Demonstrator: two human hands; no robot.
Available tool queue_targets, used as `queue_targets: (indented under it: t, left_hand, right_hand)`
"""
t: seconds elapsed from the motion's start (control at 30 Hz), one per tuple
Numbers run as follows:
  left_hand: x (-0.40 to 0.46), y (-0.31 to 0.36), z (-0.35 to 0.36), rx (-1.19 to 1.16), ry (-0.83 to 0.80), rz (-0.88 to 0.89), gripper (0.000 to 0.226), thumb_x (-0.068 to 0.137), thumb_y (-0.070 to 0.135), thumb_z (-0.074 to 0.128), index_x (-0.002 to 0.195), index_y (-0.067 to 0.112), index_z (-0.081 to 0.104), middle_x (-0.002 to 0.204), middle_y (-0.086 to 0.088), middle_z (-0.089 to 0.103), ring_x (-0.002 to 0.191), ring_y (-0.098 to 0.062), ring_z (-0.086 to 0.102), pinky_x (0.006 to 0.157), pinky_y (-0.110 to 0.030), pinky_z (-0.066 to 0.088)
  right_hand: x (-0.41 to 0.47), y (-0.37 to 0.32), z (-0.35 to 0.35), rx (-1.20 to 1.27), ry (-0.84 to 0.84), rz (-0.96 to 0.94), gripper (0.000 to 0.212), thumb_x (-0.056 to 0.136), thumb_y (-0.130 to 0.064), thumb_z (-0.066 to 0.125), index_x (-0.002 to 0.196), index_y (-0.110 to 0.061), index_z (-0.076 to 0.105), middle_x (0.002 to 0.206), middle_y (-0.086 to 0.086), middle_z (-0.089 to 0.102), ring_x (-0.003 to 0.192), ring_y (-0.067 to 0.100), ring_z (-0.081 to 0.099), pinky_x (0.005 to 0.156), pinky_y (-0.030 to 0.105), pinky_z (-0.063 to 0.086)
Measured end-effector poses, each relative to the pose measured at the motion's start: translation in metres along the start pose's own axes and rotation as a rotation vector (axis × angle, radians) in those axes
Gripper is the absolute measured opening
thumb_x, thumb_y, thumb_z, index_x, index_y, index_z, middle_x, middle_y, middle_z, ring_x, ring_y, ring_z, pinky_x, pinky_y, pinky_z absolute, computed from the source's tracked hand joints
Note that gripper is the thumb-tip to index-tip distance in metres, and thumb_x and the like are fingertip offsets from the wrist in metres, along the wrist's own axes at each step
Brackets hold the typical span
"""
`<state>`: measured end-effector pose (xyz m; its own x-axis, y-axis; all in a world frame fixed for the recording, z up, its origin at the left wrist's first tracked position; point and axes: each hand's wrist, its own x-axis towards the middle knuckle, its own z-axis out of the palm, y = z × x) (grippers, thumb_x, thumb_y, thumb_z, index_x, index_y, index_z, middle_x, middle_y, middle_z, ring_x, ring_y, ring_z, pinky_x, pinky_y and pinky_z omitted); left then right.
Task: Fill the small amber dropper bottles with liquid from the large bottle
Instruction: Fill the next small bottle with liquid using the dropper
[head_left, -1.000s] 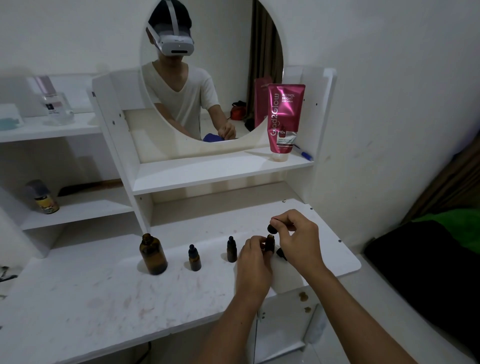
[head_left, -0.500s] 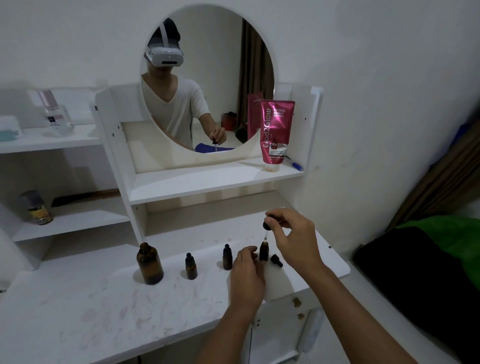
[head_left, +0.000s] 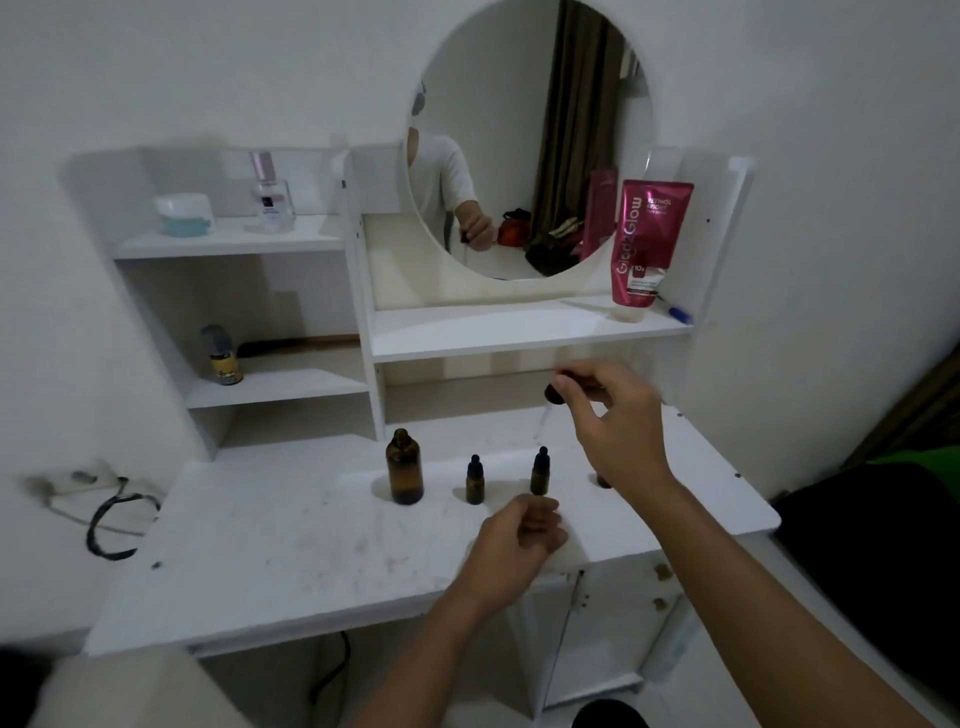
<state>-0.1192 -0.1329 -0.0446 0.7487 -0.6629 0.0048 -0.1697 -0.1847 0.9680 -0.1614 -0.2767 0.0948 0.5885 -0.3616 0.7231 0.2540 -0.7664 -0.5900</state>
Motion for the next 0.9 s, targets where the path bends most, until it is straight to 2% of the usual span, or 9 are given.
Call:
queue_targets:
  t: [0.13, 0.23, 0.33, 0.4, 0.47, 0.57, 0.6, 0.73, 0.9]
  left_hand:
    - [-0.023, -0.012, -0.057, -0.095, 0.008, -0.049, 0.031, 0.094, 0.024, 0.075, 0.123, 0.024, 0.066, 0.11, 0.007, 0.076, 0.106, -0.005, 0.071, 0.098, -0.026, 0.056]
    - [-0.036, -0.018, -0.1, -0.199, 0.018, -0.109, 0.03, 0.092, 0.022, 0.078, 0.12, 0.015, 0.07, 0.11, -0.006, 0.078, 0.105, -0.02, 0.074, 0.094, -0.031, 0.059]
    - [-0.043, -0.023, -0.131, -0.202, 0.125, -0.134, 0.023, 0.093, 0.021, 0.076, 0.112, 0.009, 0.07, 0.102, -0.015, 0.076, 0.094, -0.026, 0.076, 0.085, -0.039, 0.063]
    - [-0.044, -0.028, -0.144, -0.106, 0.272, -0.116, 0.02, 0.093, 0.025, 0.076, 0.106, 0.012, 0.068, 0.098, -0.012, 0.074, 0.084, -0.024, 0.075, 0.079, -0.041, 0.065]
    - [-0.041, -0.032, -0.15, 0.003, 0.434, -0.085, 0.024, 0.09, 0.031, 0.078, 0.105, 0.018, 0.064, 0.096, -0.004, 0.071, 0.082, -0.02, 0.072, 0.076, -0.038, 0.064]
    - [-0.03, -0.032, -0.148, 0.096, 0.581, -0.06, 0.047, 0.084, 0.035, 0.085, 0.12, 0.023, 0.057, 0.113, 0.006, 0.065, 0.1, -0.01, 0.065, 0.078, -0.021, 0.057]
    - [-0.026, -0.031, -0.146, 0.099, 0.589, -0.055, 0.055, 0.082, 0.035, 0.086, 0.126, 0.023, 0.055, 0.121, 0.007, 0.062, 0.106, -0.01, 0.063, 0.081, -0.02, 0.056]
    - [-0.012, -0.038, -0.141, 0.262, 0.533, -0.072, 0.069, 0.082, 0.051, 0.081, 0.14, 0.029, 0.051, 0.137, 0.011, 0.06, 0.12, -0.012, 0.059, 0.1, -0.039, 0.055]
    - [-0.007, -0.038, -0.144, 0.391, 0.525, -0.1, 0.05, 0.089, 0.056, 0.072, 0.132, 0.036, 0.056, 0.128, 0.017, 0.067, 0.117, -0.01, 0.063, 0.097, -0.038, 0.055]
  right_hand:
    - [0.001, -0.023, 0.034, 0.095, -0.041, 0.047, 0.016, 0.097, -0.015, 0.071, 0.111, -0.009, 0.076, 0.1, 0.001, 0.077, 0.094, 0.008, 0.072, 0.087, 0.016, 0.056]
    - [0.001, -0.039, 0.057, 0.152, -0.068, 0.038, 0.015, 0.096, -0.015, 0.072, 0.11, -0.01, 0.076, 0.102, -0.002, 0.076, 0.096, 0.005, 0.071, 0.089, 0.015, 0.055]
    - [0.005, -0.048, 0.075, 0.194, -0.089, 0.065, 0.014, 0.096, -0.015, 0.072, 0.108, -0.012, 0.076, 0.1, -0.005, 0.076, 0.095, 0.005, 0.072, 0.09, 0.02, 0.058]
    - [0.007, -0.052, 0.084, 0.212, -0.097, 0.112, 0.014, 0.096, -0.016, 0.072, 0.109, -0.012, 0.077, 0.102, -0.004, 0.077, 0.096, 0.006, 0.072, 0.092, 0.023, 0.059]
    - [0.01, -0.053, 0.093, 0.233, -0.102, 0.143, 0.015, 0.096, -0.017, 0.072, 0.109, -0.012, 0.077, 0.102, -0.004, 0.078, 0.097, 0.008, 0.073, 0.092, 0.027, 0.059]
    - [0.012, -0.056, 0.104, 0.263, -0.125, 0.17, 0.016, 0.097, -0.018, 0.071, 0.111, -0.012, 0.076, 0.103, -0.004, 0.078, 0.098, 0.008, 0.073, 0.093, 0.027, 0.059]
    - [0.012, -0.057, 0.107, 0.268, -0.134, 0.17, 0.016, 0.097, -0.018, 0.071, 0.111, -0.012, 0.076, 0.103, -0.004, 0.077, 0.099, 0.008, 0.073, 0.094, 0.026, 0.059]
    - [0.012, -0.056, 0.117, 0.267, -0.161, 0.136, 0.016, 0.097, -0.017, 0.071, 0.112, -0.012, 0.075, 0.105, -0.004, 0.077, 0.1, 0.008, 0.073, 0.094, 0.026, 0.059]
    - [0.01, -0.047, 0.124, 0.197, -0.178, 0.049, 0.013, 0.097, -0.014, 0.071, 0.109, -0.012, 0.075, 0.102, 0.0, 0.076, 0.096, 0.011, 0.073, 0.091, 0.027, 0.06]
